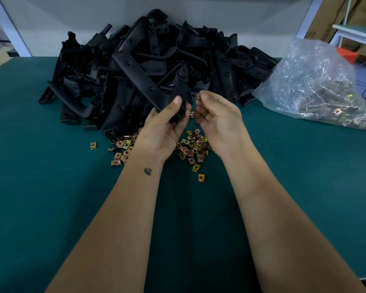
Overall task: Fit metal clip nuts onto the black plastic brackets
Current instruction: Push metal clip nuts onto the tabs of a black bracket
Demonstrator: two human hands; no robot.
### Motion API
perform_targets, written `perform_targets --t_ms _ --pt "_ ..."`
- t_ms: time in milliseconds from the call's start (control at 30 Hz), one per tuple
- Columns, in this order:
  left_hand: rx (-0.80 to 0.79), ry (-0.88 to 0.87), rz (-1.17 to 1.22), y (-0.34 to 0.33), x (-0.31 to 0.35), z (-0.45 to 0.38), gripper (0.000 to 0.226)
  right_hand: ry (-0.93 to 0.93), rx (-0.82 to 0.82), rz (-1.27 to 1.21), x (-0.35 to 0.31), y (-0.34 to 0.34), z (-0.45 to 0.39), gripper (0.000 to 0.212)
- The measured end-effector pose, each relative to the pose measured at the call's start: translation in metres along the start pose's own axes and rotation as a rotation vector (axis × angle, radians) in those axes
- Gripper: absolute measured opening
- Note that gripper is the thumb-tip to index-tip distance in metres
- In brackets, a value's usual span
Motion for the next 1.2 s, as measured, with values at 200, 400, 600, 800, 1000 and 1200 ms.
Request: perform_targets --t_ms 200,400,600,800,1000,1200 --pt "-0.012 0.004 0.014 0.0 0.0006 0.0008 0.036 0.008 -0.059 0.011 0.0 -0.0019 -0.001 0.017" --pt "-0.022 0.005 0.0 0.0004 0.0001 0.0014 0.02 0.058 -0.075 0.049 -0.0028 -0.0038 0.002 0.017" --pt "-0.037 0.014 -0.007 0.0003 -0.0009 0.0007 0.016 0.06 -0.045 0.064 -0.0035 -0.0022 0.0015 0.017" --pt "-0.058 0.026 -0.02 -0.001 -0.0033 0.0011 0.012 0.114 0.002 0.127 -0.0068 -0.0013 0.002 0.017" --pt "-0.068 0.041 -0.047 -0.002 -0.0045 0.0024 0.017 0.088 0.012 0.124 -0.0059 -0.0012 0.0033 0.016" --pt "-0.086 0.082 -0.086 -0.0038 -0.0042 0.0049 0.018 0.082 0.031 0.091 -0.0077 0.0004 0.0043 0.015"
Point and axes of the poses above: each hand's wrist, its own z-axis away from the middle knuckle, its own y-axis out of the back of the hand, x = y × z, the point moved 6 cm from there along -z, towards the middle knuckle, and after that the axes turned 14 degrees about -y, right-handed, at the moved point
